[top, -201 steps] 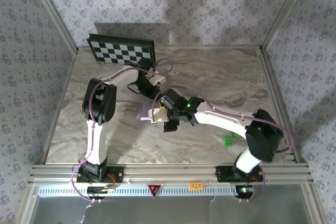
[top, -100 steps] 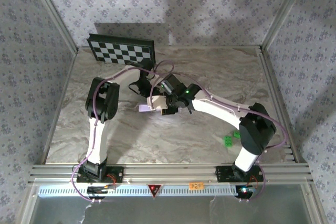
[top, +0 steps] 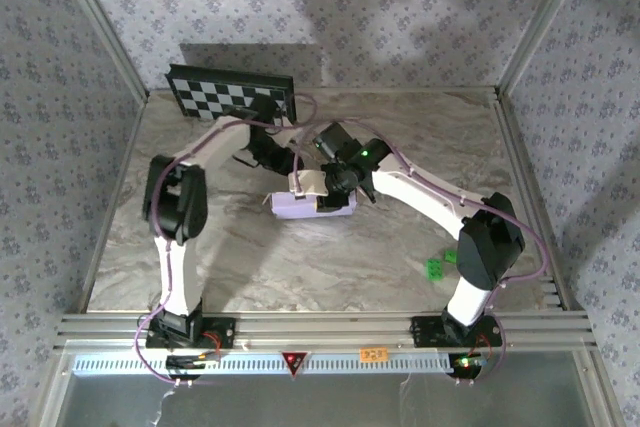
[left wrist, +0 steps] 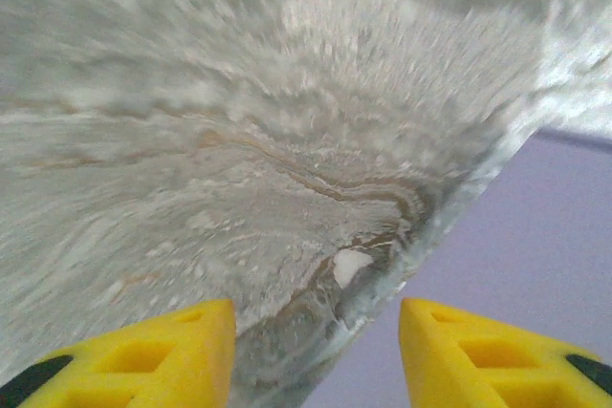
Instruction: Fold the paper box
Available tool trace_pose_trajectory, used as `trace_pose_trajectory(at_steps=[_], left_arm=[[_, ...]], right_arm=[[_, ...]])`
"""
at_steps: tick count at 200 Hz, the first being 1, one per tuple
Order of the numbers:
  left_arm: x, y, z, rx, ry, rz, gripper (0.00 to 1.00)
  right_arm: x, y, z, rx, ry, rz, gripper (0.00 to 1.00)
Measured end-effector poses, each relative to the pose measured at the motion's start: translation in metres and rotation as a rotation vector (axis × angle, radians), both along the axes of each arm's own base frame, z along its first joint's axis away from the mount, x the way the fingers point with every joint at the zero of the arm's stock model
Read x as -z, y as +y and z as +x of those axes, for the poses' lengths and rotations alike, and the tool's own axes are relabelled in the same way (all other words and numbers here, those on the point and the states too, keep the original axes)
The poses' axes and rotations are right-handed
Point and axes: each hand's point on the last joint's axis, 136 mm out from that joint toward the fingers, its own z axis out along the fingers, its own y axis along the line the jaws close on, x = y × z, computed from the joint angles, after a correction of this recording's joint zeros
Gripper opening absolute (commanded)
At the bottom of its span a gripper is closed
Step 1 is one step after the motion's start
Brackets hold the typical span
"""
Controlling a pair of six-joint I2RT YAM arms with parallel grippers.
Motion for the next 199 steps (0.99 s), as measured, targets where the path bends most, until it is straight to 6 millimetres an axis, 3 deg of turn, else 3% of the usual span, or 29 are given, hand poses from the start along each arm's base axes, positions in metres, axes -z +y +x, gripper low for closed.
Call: trace_pose_trajectory(at_steps=[28,49,80,114,146,169,199], left_arm=[[-0.060,0.026,-0.002,-0.121,-0.128,-0.075,0.54],[-0.080,0.037,-0.015,-0.168,-0.166,-0.106,0.57],[-0.075,0.042,-0.037,-0.191,-0.135,-0.111,0.57],[-0.065,0.047,-0.056,-0.206,-0.096,-0.109,0.58],[-0.076,0.048,-0.077,-0.208,-0.105,-0.147,0.62],[-0.091,0.046,-0.086,-0.204,-0.131,-0.184,0.63],[-0.104,0.043,-0.094,-0.193,-0.150,-0.222,0.65]], right_arm=[[0.002,-0.008,-0.009,0.027,0.082,-0.001,0.36],[0.005,-0.011,-0.012,0.045,0.123,-0.006,0.37],[0.016,-0.011,-0.013,0.064,0.166,-0.019,0.44],[0.017,-0.011,-0.010,0.081,0.176,-0.015,0.62],[0.015,-0.010,-0.011,0.092,0.190,0.000,0.75],[0.005,-0.010,-0.010,0.116,0.196,0.040,0.79],[-0.025,-0.016,0.000,0.194,0.188,0.142,0.81]])
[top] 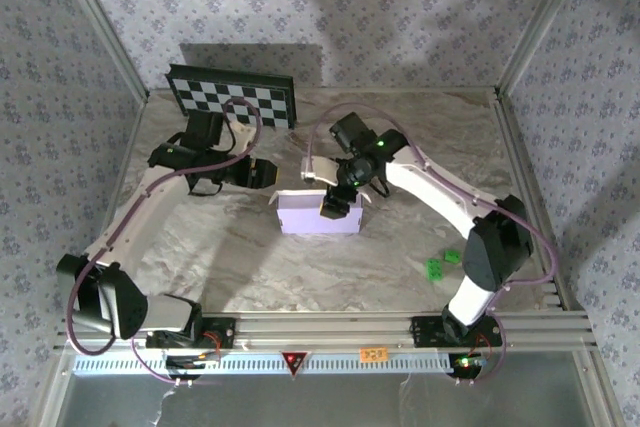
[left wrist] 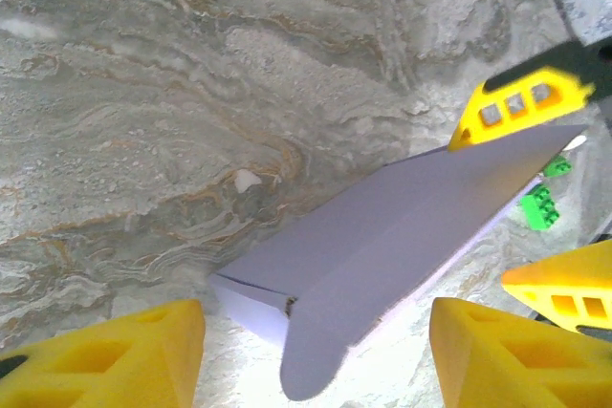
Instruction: Fold the paper box
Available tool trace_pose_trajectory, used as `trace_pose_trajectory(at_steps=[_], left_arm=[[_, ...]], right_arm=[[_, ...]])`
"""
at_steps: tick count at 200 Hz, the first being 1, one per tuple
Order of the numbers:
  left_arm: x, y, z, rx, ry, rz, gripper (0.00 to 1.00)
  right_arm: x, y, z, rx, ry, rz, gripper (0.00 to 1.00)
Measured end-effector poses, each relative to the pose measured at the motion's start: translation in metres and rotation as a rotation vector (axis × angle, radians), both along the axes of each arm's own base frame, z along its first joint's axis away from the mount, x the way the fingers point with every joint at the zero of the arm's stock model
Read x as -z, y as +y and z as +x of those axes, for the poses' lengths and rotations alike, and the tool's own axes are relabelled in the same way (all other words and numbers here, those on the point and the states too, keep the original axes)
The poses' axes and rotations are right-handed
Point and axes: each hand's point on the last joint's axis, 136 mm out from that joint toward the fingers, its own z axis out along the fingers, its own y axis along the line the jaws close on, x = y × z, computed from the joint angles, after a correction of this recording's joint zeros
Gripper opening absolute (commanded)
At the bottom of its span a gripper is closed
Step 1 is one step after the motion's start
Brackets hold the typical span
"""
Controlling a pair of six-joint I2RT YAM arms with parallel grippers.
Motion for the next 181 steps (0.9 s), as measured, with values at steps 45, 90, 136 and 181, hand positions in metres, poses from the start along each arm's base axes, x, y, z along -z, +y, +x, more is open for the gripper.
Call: trace_pose_trajectory(at_steps=[45,90,136,181], left_arm=[[0.008,-0.003,-0.011,0.014,0.029,-0.005,0.65],[0.014,-0.012,-0.020,0.043,0.050,-0.004,0.64],[0.032,-0.015,-0.035,0.046,0.097,0.009,0.60],[0.048,-0.012,-0.040,-0.006,0.149,0.005,0.51]], right_arm=[[-0.042,-0.017,0.023,0.290,0.016,0.164,0.76],[-0.045,-0.059,0.035,0.763,0.191,0.261,0.73],[-0.029,-0.107,0.012,1.072,0.337,0.361,0.73],[-0.007,-0.108,-0.002,1.125,0.419,0.383,0.69]])
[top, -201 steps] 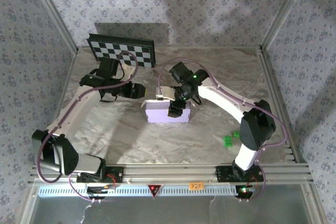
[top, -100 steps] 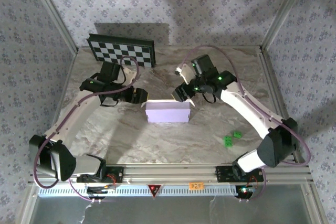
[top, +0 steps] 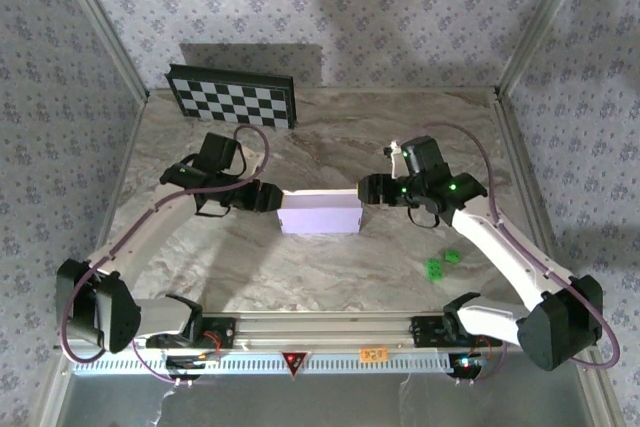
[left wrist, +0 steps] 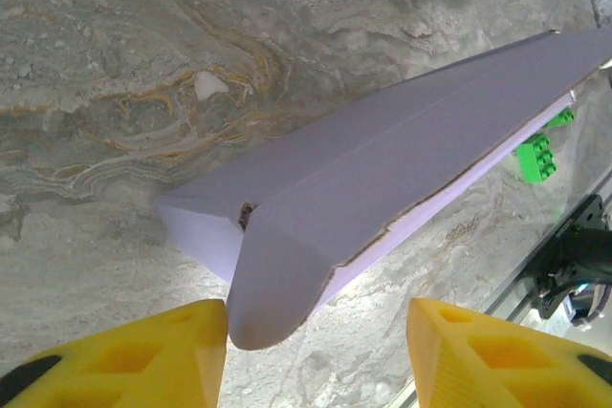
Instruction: Fold the paper box
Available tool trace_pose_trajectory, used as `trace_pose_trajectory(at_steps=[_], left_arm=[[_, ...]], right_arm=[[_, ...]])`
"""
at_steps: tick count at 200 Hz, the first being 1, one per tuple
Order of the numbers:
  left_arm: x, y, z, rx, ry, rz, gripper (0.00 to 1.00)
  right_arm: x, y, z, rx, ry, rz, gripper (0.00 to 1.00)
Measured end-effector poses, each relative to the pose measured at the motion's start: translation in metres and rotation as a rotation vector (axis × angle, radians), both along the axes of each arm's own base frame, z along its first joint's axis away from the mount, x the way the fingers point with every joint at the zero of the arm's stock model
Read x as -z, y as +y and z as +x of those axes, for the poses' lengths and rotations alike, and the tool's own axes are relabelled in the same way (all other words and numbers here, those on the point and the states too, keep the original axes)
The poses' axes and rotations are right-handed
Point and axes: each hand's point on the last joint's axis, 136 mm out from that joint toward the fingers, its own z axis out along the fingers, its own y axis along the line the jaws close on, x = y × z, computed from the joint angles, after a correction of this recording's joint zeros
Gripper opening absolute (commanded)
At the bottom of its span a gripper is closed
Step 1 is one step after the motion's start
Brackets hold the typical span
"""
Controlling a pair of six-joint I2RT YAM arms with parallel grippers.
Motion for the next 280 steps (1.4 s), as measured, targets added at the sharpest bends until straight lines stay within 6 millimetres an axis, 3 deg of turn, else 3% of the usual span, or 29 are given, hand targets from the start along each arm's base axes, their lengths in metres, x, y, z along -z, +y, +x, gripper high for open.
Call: trace_pose_trajectory(at_steps=[57,151,280], left_arm=[[0.004,-0.004,0.007,-0.037,0.005,-0.010,0.46],[0.014,-0.003,0.005,-0.055,0.031,-0.007,0.36],[0.022,-0.006,0.003,-0.047,0.049,0.005,0.14]], right_arm=[[0.021,0.012,0.002,-0.010,0.055,0.017,0.58],[0.039,0.016,0.006,-0.010,0.076,0.009,0.37],[0.037,0.021,0.009,-0.020,0.049,0.030,0.19]])
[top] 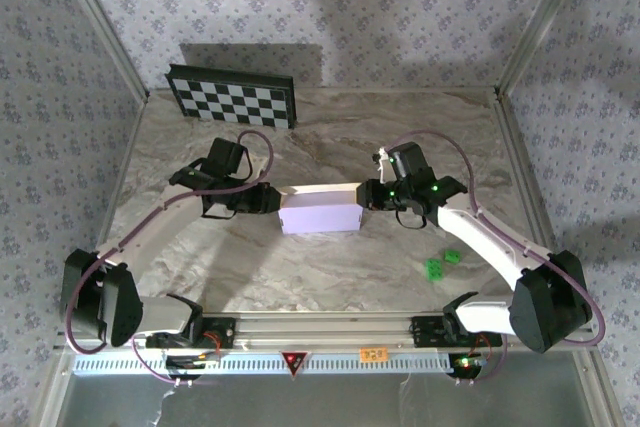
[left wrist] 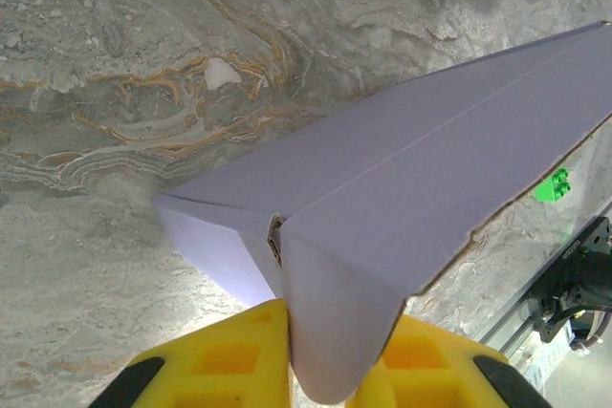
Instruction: Fold the paper box
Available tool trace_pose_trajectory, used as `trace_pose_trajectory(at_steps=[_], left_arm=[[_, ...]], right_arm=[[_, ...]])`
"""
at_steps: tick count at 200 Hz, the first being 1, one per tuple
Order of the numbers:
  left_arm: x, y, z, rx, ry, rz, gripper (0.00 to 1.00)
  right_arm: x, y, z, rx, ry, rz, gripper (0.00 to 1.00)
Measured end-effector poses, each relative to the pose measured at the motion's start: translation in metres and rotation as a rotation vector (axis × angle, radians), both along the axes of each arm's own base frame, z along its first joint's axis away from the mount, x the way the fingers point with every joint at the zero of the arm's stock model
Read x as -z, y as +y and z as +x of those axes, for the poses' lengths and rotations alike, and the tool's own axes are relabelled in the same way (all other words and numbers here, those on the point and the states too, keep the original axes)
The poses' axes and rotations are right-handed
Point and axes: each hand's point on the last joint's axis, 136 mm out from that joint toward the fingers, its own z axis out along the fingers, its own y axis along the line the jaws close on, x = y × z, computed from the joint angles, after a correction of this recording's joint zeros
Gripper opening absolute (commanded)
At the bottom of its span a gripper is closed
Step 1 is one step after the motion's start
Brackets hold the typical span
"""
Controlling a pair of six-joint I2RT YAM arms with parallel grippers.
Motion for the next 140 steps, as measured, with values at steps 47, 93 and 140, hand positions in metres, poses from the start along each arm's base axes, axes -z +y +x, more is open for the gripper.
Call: trace_pose_trajectory(at_steps=[47,93,140], left_arm=[[-0.001,0.000,0.000,-0.004,-0.002,0.000,0.08],[-0.002,0.011,0.000,-0.023,-0.010,0.067,0.48],[-0.053,0.009,0.017,0.048,-0.201,0.078,0.73]], right_arm=[[-0.001,0.000,0.001,0.002,-0.012,0.003,0.10],[-0.001,0.001,0.000,-0.001,-0.016,-0.001,0.10],[-0.001,0.002,0.000,-0.004,-0.022,-0.007,0.11]])
